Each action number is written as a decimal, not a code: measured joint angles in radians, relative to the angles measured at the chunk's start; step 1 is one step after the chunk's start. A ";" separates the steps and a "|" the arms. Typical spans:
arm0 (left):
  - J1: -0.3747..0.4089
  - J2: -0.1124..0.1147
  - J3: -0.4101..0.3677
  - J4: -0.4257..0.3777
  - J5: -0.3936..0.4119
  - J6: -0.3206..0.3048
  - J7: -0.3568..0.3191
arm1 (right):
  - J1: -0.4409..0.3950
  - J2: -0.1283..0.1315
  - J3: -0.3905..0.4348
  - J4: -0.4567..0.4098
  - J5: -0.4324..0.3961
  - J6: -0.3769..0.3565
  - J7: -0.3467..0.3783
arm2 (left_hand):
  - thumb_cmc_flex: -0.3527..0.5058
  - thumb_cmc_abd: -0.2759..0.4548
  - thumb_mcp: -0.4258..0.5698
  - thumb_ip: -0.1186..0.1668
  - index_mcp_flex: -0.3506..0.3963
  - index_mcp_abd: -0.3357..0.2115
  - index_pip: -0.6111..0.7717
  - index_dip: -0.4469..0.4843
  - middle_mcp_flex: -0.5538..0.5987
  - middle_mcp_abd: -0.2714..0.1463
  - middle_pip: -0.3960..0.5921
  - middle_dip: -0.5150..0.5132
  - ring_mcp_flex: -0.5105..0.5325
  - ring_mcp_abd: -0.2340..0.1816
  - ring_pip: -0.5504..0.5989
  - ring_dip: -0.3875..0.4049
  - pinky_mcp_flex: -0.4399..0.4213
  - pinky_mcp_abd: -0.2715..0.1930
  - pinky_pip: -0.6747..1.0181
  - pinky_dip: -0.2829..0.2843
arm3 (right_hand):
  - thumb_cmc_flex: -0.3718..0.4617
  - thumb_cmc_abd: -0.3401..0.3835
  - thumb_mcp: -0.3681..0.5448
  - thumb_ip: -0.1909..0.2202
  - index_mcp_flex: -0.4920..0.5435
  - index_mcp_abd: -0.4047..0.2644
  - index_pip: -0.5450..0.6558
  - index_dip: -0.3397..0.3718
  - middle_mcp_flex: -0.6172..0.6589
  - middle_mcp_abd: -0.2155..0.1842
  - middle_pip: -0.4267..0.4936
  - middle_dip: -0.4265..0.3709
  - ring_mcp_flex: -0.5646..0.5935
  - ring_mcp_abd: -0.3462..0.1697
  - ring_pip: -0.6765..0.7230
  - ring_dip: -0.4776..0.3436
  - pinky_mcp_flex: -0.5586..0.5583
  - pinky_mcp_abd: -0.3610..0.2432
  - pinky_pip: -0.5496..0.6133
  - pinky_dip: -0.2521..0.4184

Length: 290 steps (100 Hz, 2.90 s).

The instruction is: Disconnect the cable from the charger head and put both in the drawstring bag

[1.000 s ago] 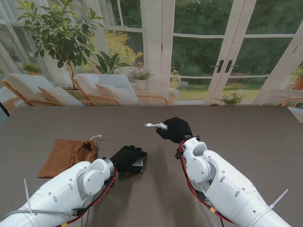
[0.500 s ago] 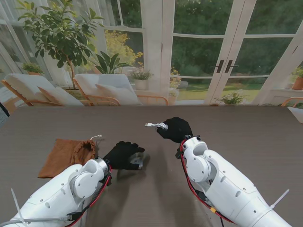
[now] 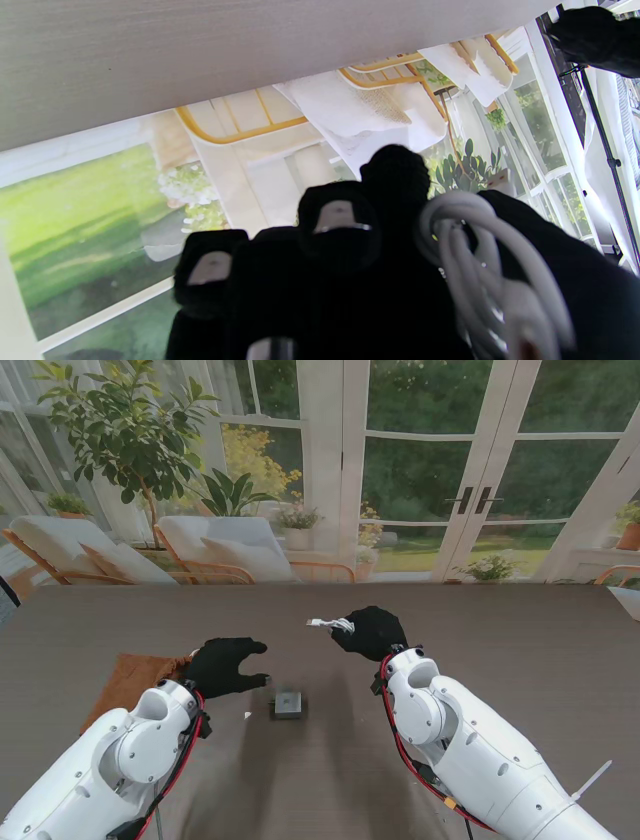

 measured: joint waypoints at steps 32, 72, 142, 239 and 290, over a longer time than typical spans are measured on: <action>0.167 0.012 -0.174 -0.179 0.031 0.227 -0.054 | -0.002 0.000 -0.002 -0.002 0.001 -0.002 0.001 | 0.000 -0.003 0.000 0.000 0.111 0.043 0.054 0.055 0.126 0.038 0.039 0.071 0.080 0.061 0.123 0.044 0.037 0.056 0.246 0.114 | 0.000 0.000 0.000 0.000 0.000 0.000 0.000 0.000 0.000 0.000 0.000 0.000 0.000 0.000 0.000 0.000 0.000 0.000 0.000 0.000; 0.220 0.020 -0.249 -0.244 0.051 0.519 -0.143 | -0.007 0.002 -0.003 -0.012 0.001 -0.003 0.012 | -0.009 -0.021 -0.034 0.000 0.177 0.093 0.142 0.146 0.223 0.123 0.160 0.263 0.206 0.115 0.371 0.167 0.048 0.100 0.856 -0.048 | 0.010 0.000 -0.003 0.000 0.000 0.000 0.000 0.000 0.000 0.000 0.000 0.000 0.000 0.000 0.000 0.000 0.000 0.000 0.000 0.000; 0.117 0.058 -0.208 -0.149 -0.002 0.782 -0.288 | -0.010 0.005 -0.005 -0.015 0.002 -0.004 0.025 | -0.055 -0.009 -0.133 0.003 0.176 0.167 0.100 0.115 0.253 0.174 0.215 0.303 0.302 0.141 0.530 0.235 0.188 0.131 1.020 -0.009 | 0.010 0.000 -0.003 0.000 0.000 0.000 0.000 0.000 0.000 0.000 0.000 0.000 0.000 0.000 0.000 0.000 0.000 0.000 0.000 0.000; -0.064 0.076 -0.087 0.058 -0.045 0.828 -0.325 | -0.007 0.005 -0.002 0.013 0.014 -0.013 0.026 | -0.106 0.067 -0.233 0.001 0.249 0.172 0.157 0.140 0.322 0.179 0.283 0.361 0.391 0.143 0.613 0.259 0.299 0.157 1.082 0.025 | 0.010 0.000 -0.003 0.000 0.000 0.000 0.000 0.000 0.000 0.000 0.000 0.000 0.000 0.000 0.000 0.000 0.000 0.000 0.000 0.000; -0.106 0.078 -0.039 0.108 -0.063 0.834 -0.324 | -0.002 0.004 -0.004 0.025 0.019 -0.015 0.024 | -0.104 0.067 -0.269 0.001 0.288 0.160 0.188 0.162 0.365 0.176 0.309 0.387 0.438 0.143 0.636 0.261 0.340 0.165 1.112 0.025 | 0.010 0.000 -0.003 0.000 0.000 0.000 0.000 0.000 0.000 0.000 0.000 0.000 0.000 0.000 0.000 0.000 0.000 0.000 0.000 0.000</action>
